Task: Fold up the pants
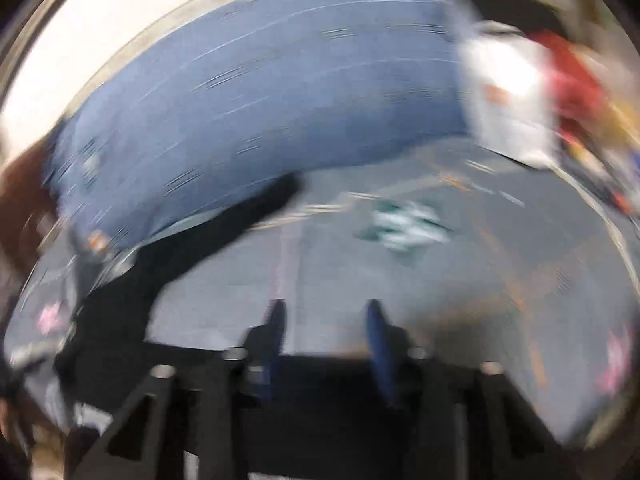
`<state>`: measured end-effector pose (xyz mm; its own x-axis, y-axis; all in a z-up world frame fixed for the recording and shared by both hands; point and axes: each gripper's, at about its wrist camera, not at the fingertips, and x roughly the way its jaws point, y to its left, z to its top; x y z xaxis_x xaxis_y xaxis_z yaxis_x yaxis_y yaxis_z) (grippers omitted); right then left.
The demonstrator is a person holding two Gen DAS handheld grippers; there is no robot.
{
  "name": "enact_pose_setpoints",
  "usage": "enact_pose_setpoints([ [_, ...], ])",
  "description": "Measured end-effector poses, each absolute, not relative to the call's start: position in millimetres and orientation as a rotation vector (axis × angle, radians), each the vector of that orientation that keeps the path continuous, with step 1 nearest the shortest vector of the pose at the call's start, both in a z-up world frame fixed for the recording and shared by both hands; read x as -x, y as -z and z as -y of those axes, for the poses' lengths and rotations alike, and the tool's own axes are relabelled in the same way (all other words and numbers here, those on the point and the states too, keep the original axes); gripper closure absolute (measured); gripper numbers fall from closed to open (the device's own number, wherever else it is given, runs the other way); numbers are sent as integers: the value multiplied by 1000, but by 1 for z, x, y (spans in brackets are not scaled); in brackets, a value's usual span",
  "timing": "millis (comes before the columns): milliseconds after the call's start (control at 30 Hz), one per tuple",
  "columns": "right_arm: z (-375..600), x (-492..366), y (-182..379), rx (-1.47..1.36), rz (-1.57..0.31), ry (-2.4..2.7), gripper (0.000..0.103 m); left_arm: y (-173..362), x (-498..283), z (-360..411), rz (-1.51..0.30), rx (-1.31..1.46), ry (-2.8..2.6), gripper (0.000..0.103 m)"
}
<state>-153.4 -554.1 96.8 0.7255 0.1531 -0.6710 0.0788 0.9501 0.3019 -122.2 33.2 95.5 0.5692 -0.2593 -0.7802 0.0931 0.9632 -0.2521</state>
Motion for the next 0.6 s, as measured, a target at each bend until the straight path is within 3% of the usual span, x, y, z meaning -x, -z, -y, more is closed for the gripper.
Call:
enact_pose_setpoints([
  [367, 399, -35, -85, 249, -873, -503, 54, -80, -4, 31, -1054, 55, 445, 27],
  [600, 339, -117, -46, 541, -982, -648, 53, -60, -76, 55, -1128, -44, 525, 27],
])
